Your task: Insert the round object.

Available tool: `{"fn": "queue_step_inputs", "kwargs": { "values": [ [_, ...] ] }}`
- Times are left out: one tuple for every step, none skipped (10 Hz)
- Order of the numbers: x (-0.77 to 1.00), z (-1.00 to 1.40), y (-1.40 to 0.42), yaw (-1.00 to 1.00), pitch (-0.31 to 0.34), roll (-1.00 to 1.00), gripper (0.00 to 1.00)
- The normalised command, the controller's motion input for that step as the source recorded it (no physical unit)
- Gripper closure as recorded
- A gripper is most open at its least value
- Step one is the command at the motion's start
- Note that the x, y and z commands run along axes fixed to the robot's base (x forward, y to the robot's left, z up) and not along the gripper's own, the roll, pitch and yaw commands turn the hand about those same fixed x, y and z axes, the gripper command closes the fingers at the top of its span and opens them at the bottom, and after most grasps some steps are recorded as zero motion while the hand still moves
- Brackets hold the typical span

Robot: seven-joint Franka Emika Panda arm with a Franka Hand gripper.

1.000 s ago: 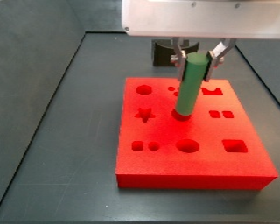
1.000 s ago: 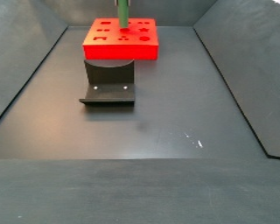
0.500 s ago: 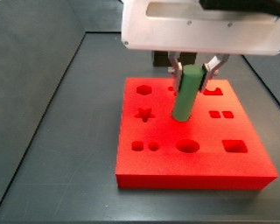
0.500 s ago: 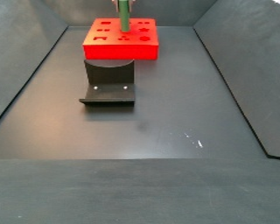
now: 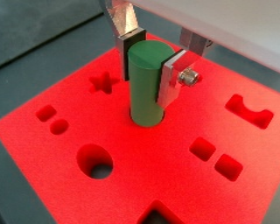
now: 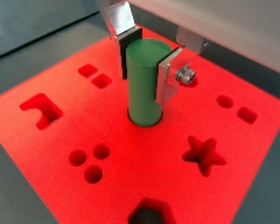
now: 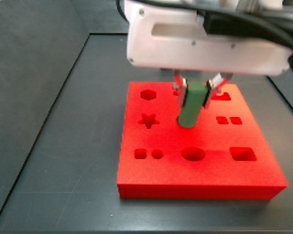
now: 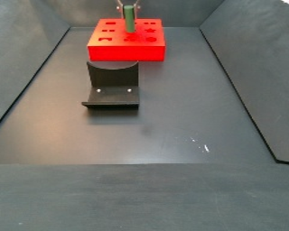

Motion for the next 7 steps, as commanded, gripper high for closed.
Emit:
{"fn": "queue_step_inputs", "kwargs": {
  "values": [
    [0.31,-1.00,-0.08,0.00,0.000,0.02,1.00],
    [0.29,-1.00,-0.08,0.00,0.000,0.02,1.00],
    [0.27,-1.00,-0.07,0.00,0.000,0.04,1.00],
    [0.26,-0.91,-0.07,0.00,0.014,0.07,1.00],
    [0.01,-0.61,-0.07,0.00,0.076,0.12,1.00],
    [0.00,-0.11,-0.01,0.00,0.049,0.04,1.00],
    [0.00,0.00,0.00,0.00,0.000,0.00,1.00]
  ]
}}
